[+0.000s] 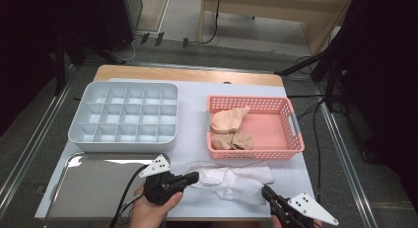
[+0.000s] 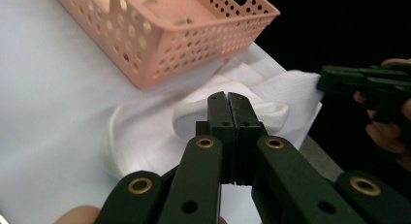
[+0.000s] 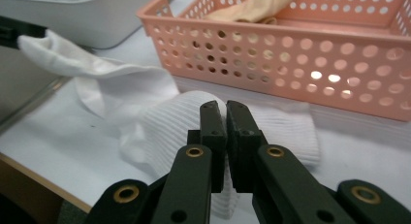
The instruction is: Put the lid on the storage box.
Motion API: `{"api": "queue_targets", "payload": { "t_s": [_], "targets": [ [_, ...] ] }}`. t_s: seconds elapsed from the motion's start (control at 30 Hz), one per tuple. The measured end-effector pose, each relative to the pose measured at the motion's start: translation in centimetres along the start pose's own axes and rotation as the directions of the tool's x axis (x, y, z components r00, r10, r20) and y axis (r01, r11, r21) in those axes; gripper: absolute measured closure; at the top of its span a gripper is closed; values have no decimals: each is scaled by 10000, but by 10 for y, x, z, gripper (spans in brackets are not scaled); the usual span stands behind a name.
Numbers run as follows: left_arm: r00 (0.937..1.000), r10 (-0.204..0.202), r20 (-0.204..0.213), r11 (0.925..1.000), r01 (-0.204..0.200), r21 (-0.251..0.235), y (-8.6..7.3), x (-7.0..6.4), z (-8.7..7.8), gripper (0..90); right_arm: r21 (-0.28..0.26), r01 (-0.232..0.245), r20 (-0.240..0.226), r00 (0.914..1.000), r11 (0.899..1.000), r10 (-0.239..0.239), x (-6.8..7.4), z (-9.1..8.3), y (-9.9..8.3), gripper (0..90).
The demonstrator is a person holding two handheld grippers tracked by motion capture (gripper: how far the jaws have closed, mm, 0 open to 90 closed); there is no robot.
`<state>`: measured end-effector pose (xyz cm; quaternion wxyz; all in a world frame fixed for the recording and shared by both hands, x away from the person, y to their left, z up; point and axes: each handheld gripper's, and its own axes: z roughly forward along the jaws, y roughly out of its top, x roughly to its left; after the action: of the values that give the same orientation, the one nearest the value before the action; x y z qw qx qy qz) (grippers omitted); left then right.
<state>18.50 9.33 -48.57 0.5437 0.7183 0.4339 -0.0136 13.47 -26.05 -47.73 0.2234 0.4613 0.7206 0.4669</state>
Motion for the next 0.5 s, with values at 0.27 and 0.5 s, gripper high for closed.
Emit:
{"api": "queue_targets", "payload": {
  "t_s": [0.27, 0.5],
  "targets": [
    [9949, -548, -852, 9982, 566, 184, -10, 22, 14, 855, 469, -714, 717, 9951, 9963, 679, -34, 27, -7, 731],
    [9971, -50, -754, 9982, 5, -595, -7, 23, 8, 698, -114, -2016, 892, 9754, 9794, 2018, -35, 14, -26, 622]
  ]
}}
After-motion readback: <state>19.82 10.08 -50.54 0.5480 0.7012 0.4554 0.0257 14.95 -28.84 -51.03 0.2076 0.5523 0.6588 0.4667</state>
